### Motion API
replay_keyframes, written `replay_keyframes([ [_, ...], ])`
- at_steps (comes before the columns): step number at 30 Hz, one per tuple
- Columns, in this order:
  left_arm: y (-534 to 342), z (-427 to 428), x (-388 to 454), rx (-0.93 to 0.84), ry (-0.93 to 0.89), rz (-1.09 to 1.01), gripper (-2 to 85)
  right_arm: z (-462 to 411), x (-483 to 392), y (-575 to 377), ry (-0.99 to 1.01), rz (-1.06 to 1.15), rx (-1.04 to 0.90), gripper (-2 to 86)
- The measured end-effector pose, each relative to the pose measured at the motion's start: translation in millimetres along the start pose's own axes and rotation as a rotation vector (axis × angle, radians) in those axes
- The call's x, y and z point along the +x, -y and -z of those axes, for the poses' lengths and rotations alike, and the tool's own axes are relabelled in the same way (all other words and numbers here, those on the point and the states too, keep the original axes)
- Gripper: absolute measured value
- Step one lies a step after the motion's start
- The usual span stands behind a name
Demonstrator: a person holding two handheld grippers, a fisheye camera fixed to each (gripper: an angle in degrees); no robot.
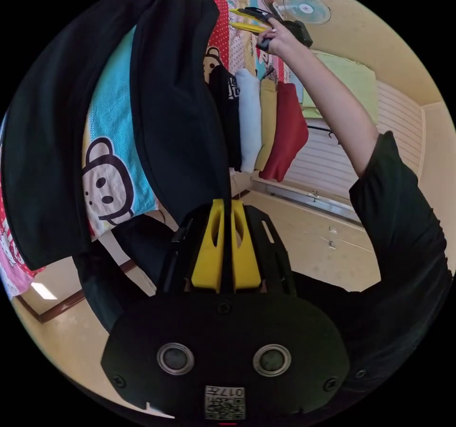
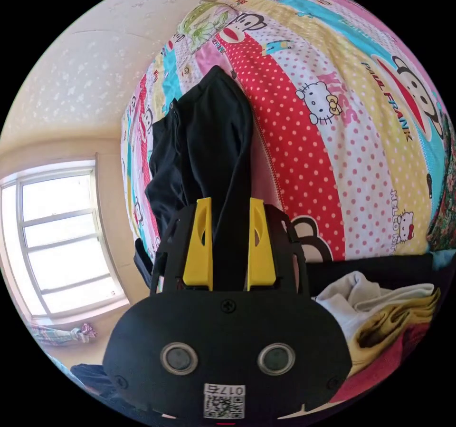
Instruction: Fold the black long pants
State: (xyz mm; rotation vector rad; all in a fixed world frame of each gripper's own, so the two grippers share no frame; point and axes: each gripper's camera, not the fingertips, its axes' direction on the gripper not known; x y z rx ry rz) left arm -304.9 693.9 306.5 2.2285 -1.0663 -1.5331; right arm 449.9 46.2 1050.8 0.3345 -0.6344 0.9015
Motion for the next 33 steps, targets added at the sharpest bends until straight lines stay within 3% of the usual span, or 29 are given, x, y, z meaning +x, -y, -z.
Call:
replay_keyframes([
  [4, -16.5, 19.0, -35.4, 0.080, -0.196, 0.030, -0.8, -46.6, -9.4, 45.2, -0.038, -0.052, -0.025, 10.0],
  [7, -33.8, 37.4, -70.3, 0.166, -0.359, 0.044, -0.8, -68.7, -44.3, 59.4, -0.205, 0.020, -0.007, 3.4],
  [12, -93.8, 75.9, -147.7, 0.384, -0.588, 0.150, -0.8, -123.5, -215.1, 41.8, -0.383, 0.477, 0.071, 2.0],
  [15, -129.8, 99.2, -194.2, 0.518, -0.658, 0.186, -0.7, -177.2, -304.3, 25.1, -0.412, 0.581, 0.105, 2.0],
  [19, -169.3, 127.7, -253.5, 0.640, -0.609, 0.269, -0.4, -242.7, -359.1, 11.7, -0.181, 0.587, 0.107, 2.6],
  [21, -195.4, 138.7, -288.0, 0.687, -0.512, 0.371, 0.4, -293.3, -375.7, 8.1, -0.150, 0.584, 0.003, 3.4],
  [25, -214.5, 136.2, -342.0, 0.621, -0.398, 0.521, 4.6, -305.2, -365.5, -29.1, -0.151, 0.602, 0.042, 4.3],
  [29, -231.8, 161.0, -372.2, 0.691, -0.344, 0.537, 6.8, -269.8, -308.1, -128.3, -0.103, 0.724, -0.014, 6.5],
  [33, -176.3, 189.8, -367.8, 0.533, -0.154, 0.373, 10.1, -262.5, -197.2, -240.4, -0.163, 0.524, -0.200, 8.3],
])
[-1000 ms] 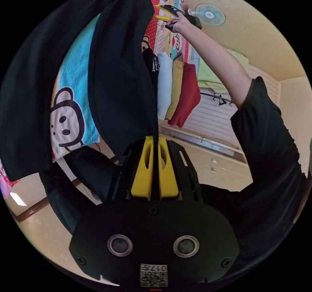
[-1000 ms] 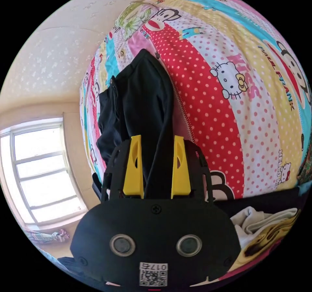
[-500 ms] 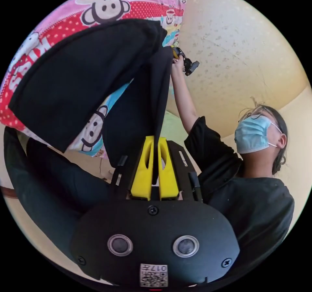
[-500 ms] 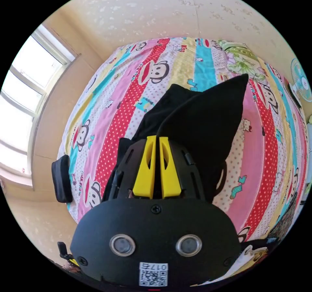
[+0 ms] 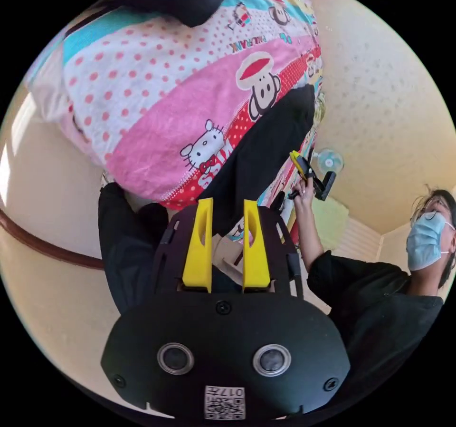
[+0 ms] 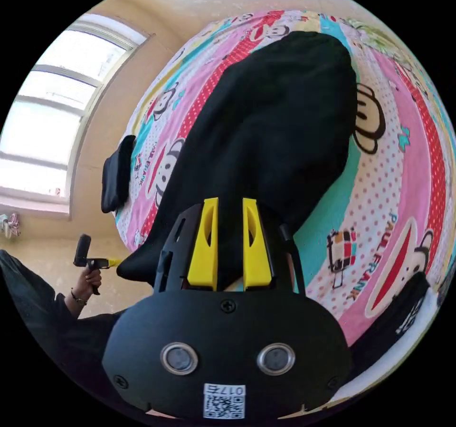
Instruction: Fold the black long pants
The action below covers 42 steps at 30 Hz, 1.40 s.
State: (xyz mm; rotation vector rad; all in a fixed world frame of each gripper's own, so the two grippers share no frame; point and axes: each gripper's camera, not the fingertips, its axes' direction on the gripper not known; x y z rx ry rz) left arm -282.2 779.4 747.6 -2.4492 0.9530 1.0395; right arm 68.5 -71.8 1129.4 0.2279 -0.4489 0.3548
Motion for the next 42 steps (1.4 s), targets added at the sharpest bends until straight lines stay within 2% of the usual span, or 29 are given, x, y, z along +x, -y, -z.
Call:
replay_keyframes([
  [4, 54.4, -27.4, 27.0, -0.110, 0.129, -0.191, 11.5, -44.5, 12.5, -119.3, 0.184, -0.235, -0.050, 8.9],
  [6, 88.1, -73.9, 23.6, -0.297, 0.163, -0.214, 11.4, -80.3, 11.1, -170.4, 0.393, -0.347, -0.019, 8.7],
  [8, 105.5, -104.4, 21.5, -0.416, 0.143, -0.223, 10.8, -96.3, 10.5, -191.6, 0.528, -0.440, 0.025, 7.3],
  [10, 114.4, -114.1, 24.6, -0.469, 0.177, -0.240, 9.4, -108.4, -0.4, -195.2, 0.570, -0.411, -0.041, 5.3],
  [12, 110.5, -116.3, 30.5, -0.533, 0.140, -0.272, 6.8, -93.9, -18.4, -194.8, 0.497, -0.295, -0.082, 3.6],
  [15, 83.0, -119.6, 48.9, -0.588, -0.034, -0.354, 4.0, -50.9, -26.4, -206.6, 0.458, -0.240, -0.100, 3.2],
  [16, 76.3, -122.2, 52.1, -0.596, -0.036, -0.367, 4.0, -46.0, -26.2, -211.0, 0.425, -0.244, -0.126, 3.1],
  [18, 54.7, -146.0, 50.2, -0.641, 0.041, -0.335, 3.7, -48.0, -20.8, -231.2, 0.252, -0.273, -0.252, 3.3],
  [21, 46.5, -170.1, 25.7, -0.622, 0.251, -0.223, 3.2, -58.7, 0.0, -251.7, 0.161, -0.433, -0.328, 4.4],
  [22, 47.1, -171.0, 23.2, -0.615, 0.253, -0.207, 3.3, -54.7, 0.8, -253.4, 0.166, -0.441, -0.300, 4.9],
  [24, 53.3, -162.0, 27.4, -0.528, 0.142, -0.210, 5.7, -31.2, 0.3, -257.0, 0.193, -0.475, -0.114, 6.6],
  [27, 70.8, -150.3, 44.9, -0.426, 0.163, -0.280, 6.8, -21.3, -2.3, -249.2, 0.218, -0.459, 0.034, 7.4],
  [30, 96.2, -148.0, 66.0, -0.348, 0.192, -0.337, 9.5, -26.4, -5.4, -228.4, 0.146, -0.446, 0.048, 8.4],
  [34, 120.4, -175.4, 78.1, -0.404, 0.189, -0.348, 9.5, -43.6, -17.5, -208.7, 0.127, -0.337, -0.030, 5.7],
  [36, 119.4, -185.2, 83.8, -0.425, 0.275, -0.371, 2.5, -31.2, -27.6, -213.8, 0.106, -0.302, -0.034, 4.3],
  [37, 117.2, -184.0, 87.3, -0.424, 0.264, -0.408, 2.0, -24.1, -30.7, -215.8, 0.112, -0.291, -0.023, 4.1],
  [38, 112.7, -179.9, 93.3, -0.431, 0.175, -0.479, 1.0, -9.3, -36.9, -220.7, 0.121, -0.272, 0.007, 3.8],
  [39, 110.3, -174.2, 92.5, -0.419, 0.128, -0.470, 0.6, 2.4, -41.3, -225.9, 0.091, -0.274, 0.021, 3.5],
  [42, 107.3, -176.4, 75.1, -0.409, 0.137, -0.385, 0.2, -1.5, -41.9, -230.1, 0.024, -0.231, -0.035, 3.4],
])
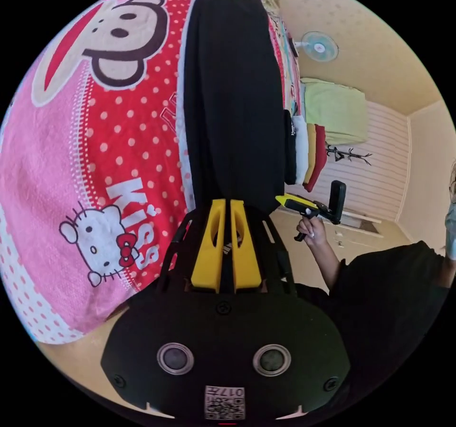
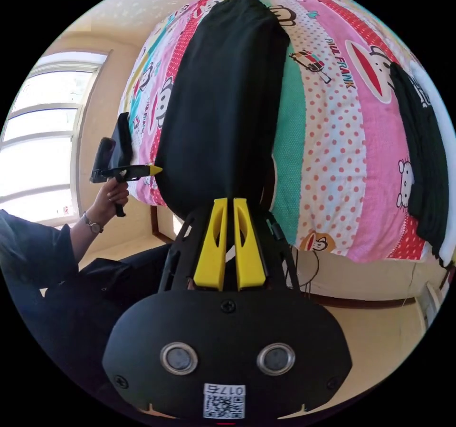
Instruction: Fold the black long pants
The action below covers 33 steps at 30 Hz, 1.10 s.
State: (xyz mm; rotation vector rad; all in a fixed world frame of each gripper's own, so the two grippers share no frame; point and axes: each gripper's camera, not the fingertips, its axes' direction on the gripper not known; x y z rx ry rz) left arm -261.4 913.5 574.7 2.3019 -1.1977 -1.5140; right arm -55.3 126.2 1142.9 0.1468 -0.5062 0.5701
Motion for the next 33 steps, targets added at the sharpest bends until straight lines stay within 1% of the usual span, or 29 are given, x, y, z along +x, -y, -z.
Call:
replay_keyframes([
  [1, -0.1, -3.3, -4.2, -0.002, 0.004, 0.018, 0.3, -6.2, 2.6, 0.9, -0.010, 0.000, -0.016, 3.4],
  [3, 2.4, -15.5, -17.3, -0.025, -0.045, 0.077, 1.0, -26.4, 15.8, 6.9, -0.066, -0.043, -0.091, 3.6],
  [6, 4.9, -11.5, -17.5, -0.017, -0.041, 0.081, 3.9, -22.8, 23.6, 15.7, -0.107, -0.074, -0.150, 4.3],
  [8, 7.7, 2.2, -17.6, 0.031, -0.041, 0.062, 7.0, -17.7, 28.6, 21.9, -0.127, -0.089, -0.208, 5.4],
  [10, 13.8, 20.5, -21.2, 0.107, -0.080, 0.044, 10.2, -1.2, 34.2, 26.1, -0.119, -0.066, -0.170, 7.3],
  [12, 31.2, 38.5, -29.7, 0.162, -0.114, 0.007, 13.4, 25.2, 58.3, 33.6, 0.014, -0.059, -0.047, 10.4],
  [13, 37.2, 41.5, -32.2, 0.165, -0.116, -0.003, 14.0, 29.2, 68.6, 36.9, 0.063, -0.075, -0.027, 11.2],
  [15, 62.1, 51.4, -41.6, 0.170, -0.103, -0.034, 15.1, 36.4, 112.6, 53.0, 0.280, -0.099, 0.045, 13.1],
  [19, 99.8, 50.7, -55.5, 0.134, -0.187, -0.043, 13.8, 28.3, 172.0, 85.3, 0.398, -0.125, 0.064, 14.1],
  [21, 120.7, 46.9, -57.1, 0.133, -0.230, -0.051, 13.1, 14.8, 204.2, 112.2, 0.521, -0.144, 0.009, 13.7],
  [25, 152.7, 37.4, -53.1, 0.071, -0.233, -0.073, 10.8, 9.4, 226.0, 137.3, 0.549, -0.072, -0.095, 12.1],
  [28, 166.7, 35.6, -48.9, 0.021, -0.236, -0.078, 10.5, 14.7, 241.4, 135.2, 0.665, -0.053, -0.098, 13.2],
  [31, 165.4, 40.9, -46.3, 0.014, -0.283, -0.075, 12.6, 30.1, 255.3, 123.6, 0.760, -0.044, -0.012, 13.0],
  [33, 161.6, 43.4, -46.7, 0.007, -0.266, -0.068, 12.6, 40.8, 268.1, 115.5, 0.791, -0.064, 0.102, 12.6],
])
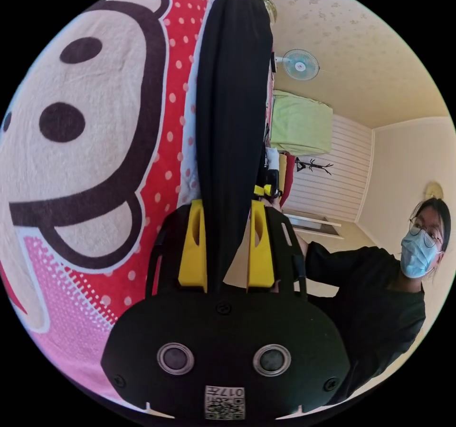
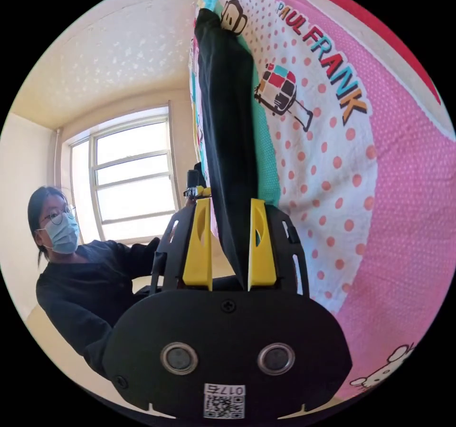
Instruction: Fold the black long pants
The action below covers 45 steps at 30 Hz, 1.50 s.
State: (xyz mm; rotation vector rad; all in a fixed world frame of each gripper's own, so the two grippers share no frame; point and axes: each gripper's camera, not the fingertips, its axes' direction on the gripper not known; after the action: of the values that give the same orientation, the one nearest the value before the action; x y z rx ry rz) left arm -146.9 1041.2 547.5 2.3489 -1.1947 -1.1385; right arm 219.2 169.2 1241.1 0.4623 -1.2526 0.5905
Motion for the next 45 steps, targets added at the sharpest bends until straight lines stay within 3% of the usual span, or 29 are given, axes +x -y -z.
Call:
replay_keyframes([
  [4, 3.3, 1.6, 2.0, 0.005, 0.027, -0.005, 11.4, -3.8, 13.9, 13.0, -0.075, -0.019, -0.034, 12.0],
  [11, 14.4, -6.2, 10.4, 0.021, 0.016, 0.031, 5.8, -22.9, 9.4, 33.5, 0.052, 0.034, -0.080, 5.0],
  [16, -8.0, 11.2, 67.0, 0.057, -0.122, -0.138, 2.9, -1.0, -51.0, 10.9, 0.108, 0.187, -0.046, 4.2],
  [20, -28.3, 27.2, 96.2, 0.087, 0.048, -0.090, 3.4, 22.3, -62.7, -1.9, 0.111, 0.148, -0.044, 7.6],
  [24, -27.5, 27.0, 70.5, 0.087, 0.118, 0.031, 4.2, 23.5, -9.0, 13.3, 0.362, 0.019, -0.100, 17.7],
  [27, -31.8, 29.1, 49.9, 0.135, 0.044, 0.080, 7.0, 10.7, 6.3, 28.2, 0.219, -0.025, -0.168, 17.8],
  [31, -36.6, 13.4, 33.2, 0.098, -0.005, 0.131, 9.7, -20.0, 6.4, 46.3, 0.180, -0.003, -0.247, 13.9],
  [32, -40.5, 10.0, 37.6, 0.103, -0.032, 0.108, 7.7, -25.7, 3.6, 49.4, 0.251, 0.007, -0.234, 7.8],
  [34, -50.8, 15.8, 55.4, 0.167, -0.063, 0.054, 3.5, -21.9, -15.6, 48.5, 0.281, 0.062, -0.192, 2.9],
  [37, -72.2, 33.1, 97.8, 0.223, -0.141, -0.049, 1.7, 1.8, -79.8, 29.2, 0.165, 0.213, -0.152, 0.5],
  [40, -99.9, 53.0, 165.0, 0.284, -0.363, -0.275, 0.9, 38.0, -154.3, -2.8, 0.270, 0.376, -0.092, -0.1],
  [45, -168.1, 95.3, 361.2, 0.300, -0.210, -0.668, 0.5, 79.7, -353.0, -69.9, 0.161, 0.769, -0.122, -0.4],
])
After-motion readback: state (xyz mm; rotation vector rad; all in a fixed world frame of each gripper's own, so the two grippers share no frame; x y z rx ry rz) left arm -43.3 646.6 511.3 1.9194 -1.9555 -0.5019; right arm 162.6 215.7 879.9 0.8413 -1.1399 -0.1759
